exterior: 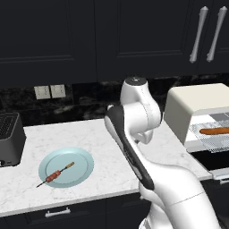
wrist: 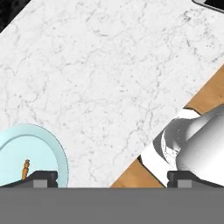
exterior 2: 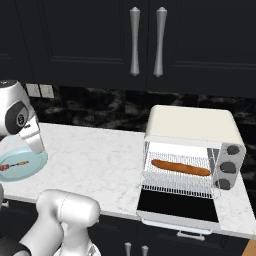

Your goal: Pick up the kebab skewer and baguette bread, and place them inside the toaster oven. Close the toaster oven door and start by setting the timer.

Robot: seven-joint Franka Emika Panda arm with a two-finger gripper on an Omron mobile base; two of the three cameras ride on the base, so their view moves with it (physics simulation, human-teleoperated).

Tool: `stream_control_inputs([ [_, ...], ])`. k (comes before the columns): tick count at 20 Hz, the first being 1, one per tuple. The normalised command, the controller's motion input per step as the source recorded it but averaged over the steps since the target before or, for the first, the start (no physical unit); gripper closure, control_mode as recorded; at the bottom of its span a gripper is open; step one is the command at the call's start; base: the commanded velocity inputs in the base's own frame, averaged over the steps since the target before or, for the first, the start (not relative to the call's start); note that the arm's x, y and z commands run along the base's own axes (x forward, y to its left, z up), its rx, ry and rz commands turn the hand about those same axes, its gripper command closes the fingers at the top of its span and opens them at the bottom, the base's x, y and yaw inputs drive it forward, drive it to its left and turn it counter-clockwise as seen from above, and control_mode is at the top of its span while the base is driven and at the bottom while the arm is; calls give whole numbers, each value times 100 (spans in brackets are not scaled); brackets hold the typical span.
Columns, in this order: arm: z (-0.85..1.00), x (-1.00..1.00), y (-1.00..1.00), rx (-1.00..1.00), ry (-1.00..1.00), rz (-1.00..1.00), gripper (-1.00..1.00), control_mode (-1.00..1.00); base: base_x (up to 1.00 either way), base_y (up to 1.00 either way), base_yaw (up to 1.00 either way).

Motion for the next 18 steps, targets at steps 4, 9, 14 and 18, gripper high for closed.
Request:
stream_control_inputs([
  [4, -20, 0, 100, 0, 12, 12, -100, -100, 0, 0, 0],
  [9, -36, 0, 100, 0, 12, 13, -100, -100, 0, 0, 0],
  [14, -45, 0, 98, 0, 14, 13, -100, -100, 0, 0, 0],
  [18, -66, 0, 80, 0, 4, 10, -100, -100, 0, 0, 0],
])
